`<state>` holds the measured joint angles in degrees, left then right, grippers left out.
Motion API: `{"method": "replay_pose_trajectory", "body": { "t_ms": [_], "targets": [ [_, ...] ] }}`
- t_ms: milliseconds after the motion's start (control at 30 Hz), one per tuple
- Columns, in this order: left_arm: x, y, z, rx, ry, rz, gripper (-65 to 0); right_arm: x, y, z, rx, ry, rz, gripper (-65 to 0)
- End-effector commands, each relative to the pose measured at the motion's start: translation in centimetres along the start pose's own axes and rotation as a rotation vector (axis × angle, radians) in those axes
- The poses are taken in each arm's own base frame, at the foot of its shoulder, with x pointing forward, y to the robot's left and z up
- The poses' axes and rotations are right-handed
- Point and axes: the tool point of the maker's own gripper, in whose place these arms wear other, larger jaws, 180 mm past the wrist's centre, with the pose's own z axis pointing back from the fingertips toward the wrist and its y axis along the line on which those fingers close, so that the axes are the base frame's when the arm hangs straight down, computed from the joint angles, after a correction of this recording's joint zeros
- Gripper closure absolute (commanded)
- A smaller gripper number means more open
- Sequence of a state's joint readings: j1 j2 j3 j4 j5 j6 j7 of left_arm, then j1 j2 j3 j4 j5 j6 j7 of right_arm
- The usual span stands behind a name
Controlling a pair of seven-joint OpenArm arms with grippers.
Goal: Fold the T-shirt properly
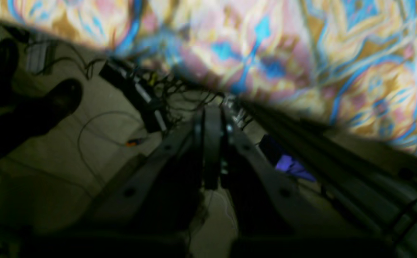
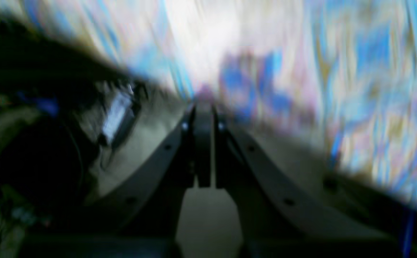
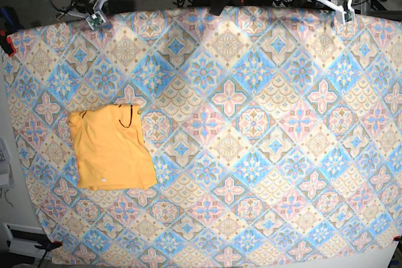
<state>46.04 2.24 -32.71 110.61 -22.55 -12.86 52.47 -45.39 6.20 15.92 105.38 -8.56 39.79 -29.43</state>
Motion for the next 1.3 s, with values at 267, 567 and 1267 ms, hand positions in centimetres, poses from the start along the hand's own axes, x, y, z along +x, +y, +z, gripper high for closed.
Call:
{"method": "replay_pose_trajectory", "body": {
  "t_ms": [267, 567, 1267],
  "targets": [
    [-5.7, 4.2, -0.9, 0.068, 0.169, -0.003, 0.0, -7.2, 2.6, 1.0, 0.07, 0.15, -0.086, -1.7],
    [-13.2, 6.2, -4.9, 0.048, 0.306, -0.048, 0.0, -14.3, 6.9, -1.4, 0.185, 0.261, -0.267, -0.2],
    [-19.7, 2.1, -14.9, -0.096, 0.414, -0.424, 0.0, -14.9, 14.1, -10.7, 0.323, 0.173, -0.766, 0.0]
  ]
}}
